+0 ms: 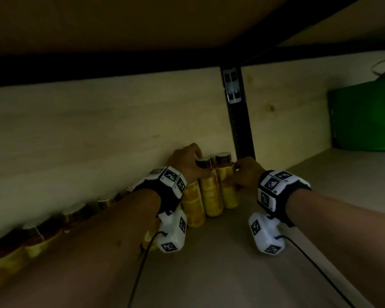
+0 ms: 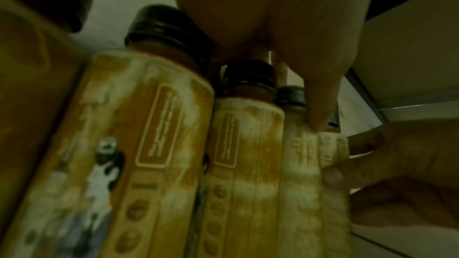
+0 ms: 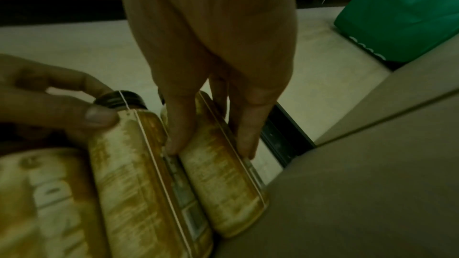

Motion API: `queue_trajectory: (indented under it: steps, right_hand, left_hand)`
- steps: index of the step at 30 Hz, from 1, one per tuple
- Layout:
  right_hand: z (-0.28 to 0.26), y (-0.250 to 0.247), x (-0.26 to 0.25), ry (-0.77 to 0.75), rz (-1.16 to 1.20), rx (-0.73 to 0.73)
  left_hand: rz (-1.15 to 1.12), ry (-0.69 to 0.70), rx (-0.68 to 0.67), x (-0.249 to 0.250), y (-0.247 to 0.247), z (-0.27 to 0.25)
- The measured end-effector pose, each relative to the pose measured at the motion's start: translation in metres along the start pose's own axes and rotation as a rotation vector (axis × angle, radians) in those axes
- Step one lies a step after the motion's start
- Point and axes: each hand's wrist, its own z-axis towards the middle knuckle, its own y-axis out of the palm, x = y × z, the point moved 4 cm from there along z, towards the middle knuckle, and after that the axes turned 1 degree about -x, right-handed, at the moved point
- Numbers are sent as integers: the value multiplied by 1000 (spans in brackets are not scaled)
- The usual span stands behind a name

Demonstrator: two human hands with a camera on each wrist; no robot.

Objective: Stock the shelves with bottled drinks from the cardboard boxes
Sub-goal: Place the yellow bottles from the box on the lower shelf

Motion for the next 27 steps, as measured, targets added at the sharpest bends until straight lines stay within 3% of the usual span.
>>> queue_trajectory:
  steps: [3, 7, 13, 20, 27]
  right_hand:
    - [2, 8, 8, 2, 76, 16]
    - [-18, 3, -1, 17, -48, -31]
    - [-82, -25, -16, 36, -141, -66]
    - [-205, -15, -42, -24, -105, -277]
    - [-359, 23, -69, -88, 28, -645]
  left_hand:
    - [46, -9, -28, 3, 2, 1]
    - [95, -11, -44, 16, -6, -9]
    - [19, 22, 32, 49, -53, -55]
    - [103, 11, -118, 64, -97, -189]
    - [121, -76, -316, 52, -115, -371]
